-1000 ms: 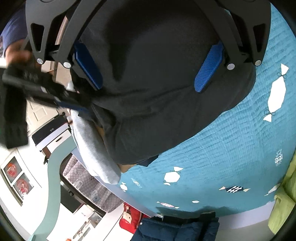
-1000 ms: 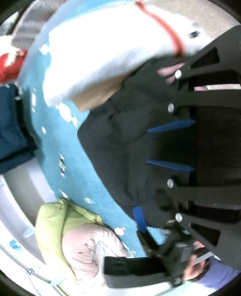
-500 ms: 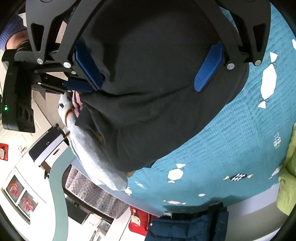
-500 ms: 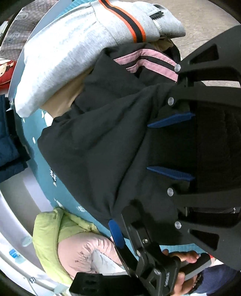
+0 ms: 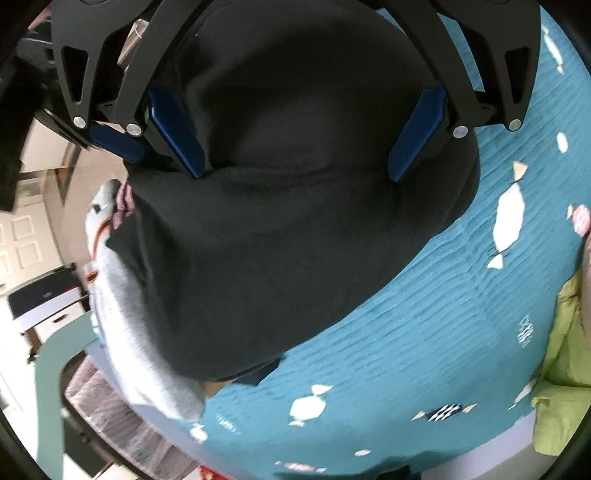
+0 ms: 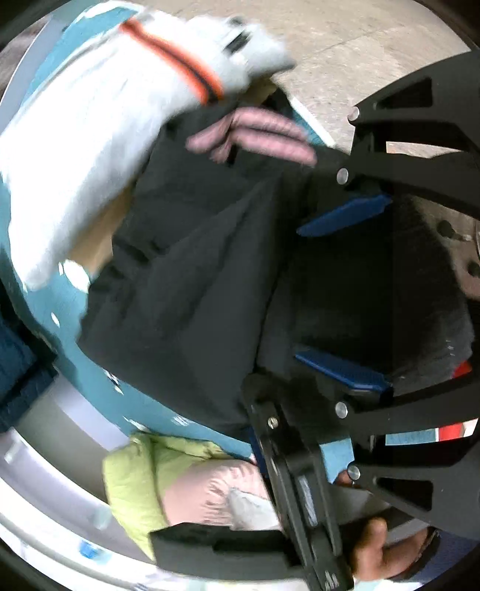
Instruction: Fold large clothes
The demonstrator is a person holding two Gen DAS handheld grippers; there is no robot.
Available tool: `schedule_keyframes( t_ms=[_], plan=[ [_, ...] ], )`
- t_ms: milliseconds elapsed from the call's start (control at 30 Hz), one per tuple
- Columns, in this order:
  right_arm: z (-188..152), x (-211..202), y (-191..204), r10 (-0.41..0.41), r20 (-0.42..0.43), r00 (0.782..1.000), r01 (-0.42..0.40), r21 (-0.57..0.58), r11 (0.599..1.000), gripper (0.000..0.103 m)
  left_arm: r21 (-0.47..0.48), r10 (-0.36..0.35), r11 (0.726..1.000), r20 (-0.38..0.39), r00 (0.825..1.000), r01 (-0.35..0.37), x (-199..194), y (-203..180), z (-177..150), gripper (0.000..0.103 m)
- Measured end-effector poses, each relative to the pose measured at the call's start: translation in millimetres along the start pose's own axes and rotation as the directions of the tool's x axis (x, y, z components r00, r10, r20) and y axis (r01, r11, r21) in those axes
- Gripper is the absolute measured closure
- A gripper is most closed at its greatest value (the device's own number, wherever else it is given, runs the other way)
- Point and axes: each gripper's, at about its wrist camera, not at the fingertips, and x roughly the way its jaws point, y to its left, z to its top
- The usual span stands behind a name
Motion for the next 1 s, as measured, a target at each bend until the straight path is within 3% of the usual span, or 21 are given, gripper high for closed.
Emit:
schedule_keyframes(
  t_ms=[167,267,367,500,633,867,933,1000],
  plan=[
    [-5,-33,-23,-0.057,0.069,0.996,0.054,0.045,0.998,0.029,-0.024,0.059,0.998,-0.058,0.997,-0.061,5,-6,8,0.005],
    [-8,-26,-51,-0.067,0.040,0.997,0.061,0.146,0.987,0.029,0.004,0.092,0.996,-0.091,0.992,-0.092,10,-10,12,0.005],
    [-14,-11,-76,-0.042,-0.001,0.999,0.041,0.284,0.958,0.029,0.046,0.111,0.993,-0.111,0.988,-0.106,12,-13,14,0.005],
    [-24,-6,-94,0.033,0.027,0.999,-0.041,0.390,0.920,0.029,0.113,0.122,0.988,-0.147,0.982,-0.106,11,-16,14,0.005],
    [-31,-1,-99,0.071,0.073,0.995,-0.096,0.452,0.887,0.028,0.166,0.089,0.984,-0.197,0.976,-0.056,-8,-21,22,0.005],
    [-46,9,-117,0.118,0.097,0.988,-0.152,0.539,0.829,0.015,0.276,0.094,0.959,-0.105,0.990,-0.062,-42,-13,65,0.005],
    [-48,19,-124,0.137,0.096,0.986,-0.167,0.560,0.811,0.011,0.306,0.093,0.951,-0.130,0.987,-0.049,-35,-6,80,0.005],
    [-51,31,-132,0.183,0.107,0.977,-0.211,0.569,0.795,0.010,0.320,0.020,0.946,-0.205,0.979,0.048,-20,2,93,0.005]
  ],
)
